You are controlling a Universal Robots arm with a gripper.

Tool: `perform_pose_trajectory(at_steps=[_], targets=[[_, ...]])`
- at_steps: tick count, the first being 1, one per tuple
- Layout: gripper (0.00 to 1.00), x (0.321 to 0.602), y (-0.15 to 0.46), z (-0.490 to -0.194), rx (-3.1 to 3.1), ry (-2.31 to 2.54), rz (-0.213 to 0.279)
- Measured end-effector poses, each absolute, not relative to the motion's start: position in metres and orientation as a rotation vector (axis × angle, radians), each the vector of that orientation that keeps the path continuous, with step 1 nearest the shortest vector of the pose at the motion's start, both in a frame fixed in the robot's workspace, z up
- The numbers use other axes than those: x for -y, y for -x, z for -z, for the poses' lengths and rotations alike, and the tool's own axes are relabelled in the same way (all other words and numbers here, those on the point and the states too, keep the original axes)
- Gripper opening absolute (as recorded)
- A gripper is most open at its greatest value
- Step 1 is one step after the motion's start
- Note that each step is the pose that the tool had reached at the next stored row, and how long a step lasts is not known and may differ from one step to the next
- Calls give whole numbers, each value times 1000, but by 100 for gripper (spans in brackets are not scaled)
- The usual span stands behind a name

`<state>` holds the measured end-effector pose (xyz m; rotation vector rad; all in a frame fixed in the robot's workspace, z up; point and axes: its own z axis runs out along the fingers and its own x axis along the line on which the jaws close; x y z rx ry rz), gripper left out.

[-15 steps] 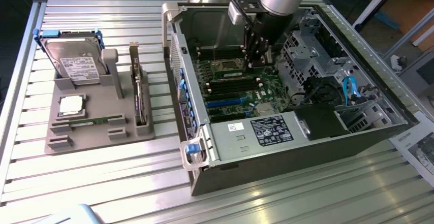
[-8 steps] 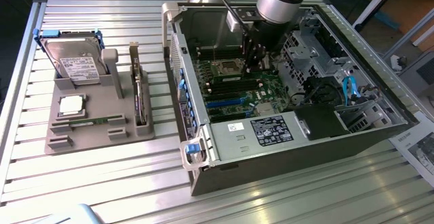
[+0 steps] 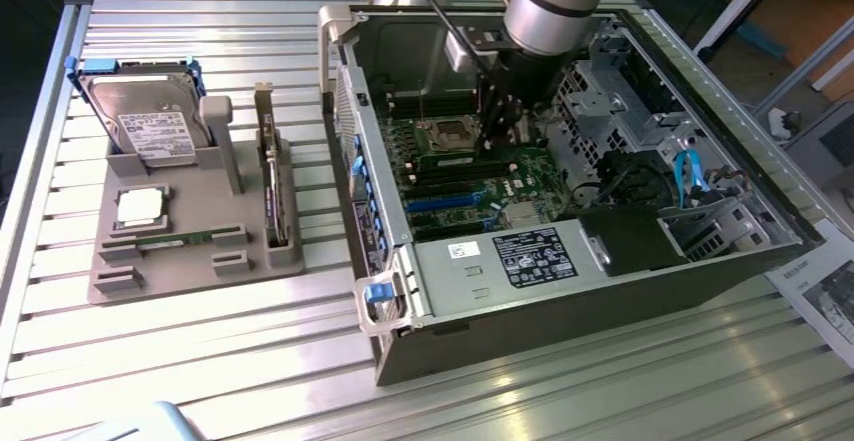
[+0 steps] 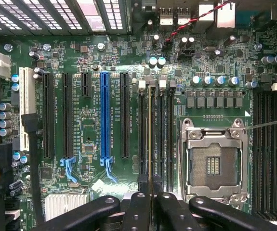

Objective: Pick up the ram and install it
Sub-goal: 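Insert the ram into the slot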

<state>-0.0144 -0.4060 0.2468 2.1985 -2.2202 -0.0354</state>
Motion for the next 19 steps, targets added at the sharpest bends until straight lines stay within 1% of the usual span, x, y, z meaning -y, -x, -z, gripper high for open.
perform_pose_trajectory(at_steps=[19], targets=[[12, 410, 14, -246, 2233, -2186, 36]])
